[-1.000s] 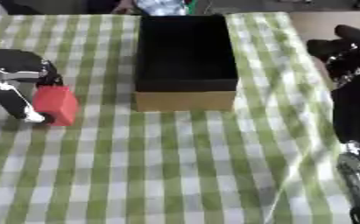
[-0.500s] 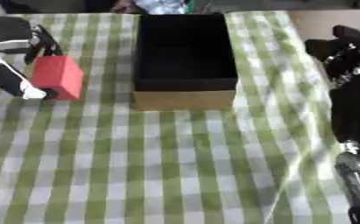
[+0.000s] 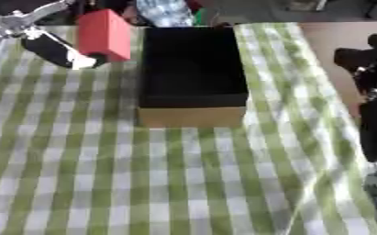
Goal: Pick up objects on the table and place them in the box.
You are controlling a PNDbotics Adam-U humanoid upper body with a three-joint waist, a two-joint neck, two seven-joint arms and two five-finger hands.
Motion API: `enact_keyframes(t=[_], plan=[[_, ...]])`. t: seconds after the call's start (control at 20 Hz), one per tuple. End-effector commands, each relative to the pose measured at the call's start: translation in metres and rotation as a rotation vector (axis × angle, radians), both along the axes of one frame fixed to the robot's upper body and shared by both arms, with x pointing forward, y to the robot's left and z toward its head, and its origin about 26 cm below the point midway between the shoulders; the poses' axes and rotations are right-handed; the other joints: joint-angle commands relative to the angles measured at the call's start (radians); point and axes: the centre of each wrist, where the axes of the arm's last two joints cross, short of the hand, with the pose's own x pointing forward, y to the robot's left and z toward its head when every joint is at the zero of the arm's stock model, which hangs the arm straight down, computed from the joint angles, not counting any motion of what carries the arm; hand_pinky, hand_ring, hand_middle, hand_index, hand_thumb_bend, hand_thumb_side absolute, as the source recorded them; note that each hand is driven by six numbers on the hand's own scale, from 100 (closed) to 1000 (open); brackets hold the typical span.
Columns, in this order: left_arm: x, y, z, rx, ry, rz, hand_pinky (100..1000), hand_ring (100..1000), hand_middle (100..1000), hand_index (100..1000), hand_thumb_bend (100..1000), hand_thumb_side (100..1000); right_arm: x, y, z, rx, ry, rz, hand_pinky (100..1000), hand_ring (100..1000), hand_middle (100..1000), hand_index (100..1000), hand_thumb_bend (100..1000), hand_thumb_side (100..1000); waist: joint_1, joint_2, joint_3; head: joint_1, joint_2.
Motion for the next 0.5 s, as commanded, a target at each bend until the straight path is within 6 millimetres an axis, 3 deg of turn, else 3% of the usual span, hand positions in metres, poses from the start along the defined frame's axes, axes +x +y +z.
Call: enact_keyframes(t=[0.05,0.5], plan=[[0.008,-0.008,0.007,-0.047,-0.08,0.015,608,387,363,522,100,289,-0.001,0.002,0.009,-0.005,-0.026,0.027,833,761,593,811,100,862,-0.013,-0.002,-0.009,0.018,-0.01],[0.02,-0.036,-0.012,-0.095,-0.091,-0.081,623,394,374,531,100,279,0.002,0.009,0.013,0.019,-0.028,0.066,834,761,593,811,100,864,-0.019,0.006,-0.043,0.039,0.001]])
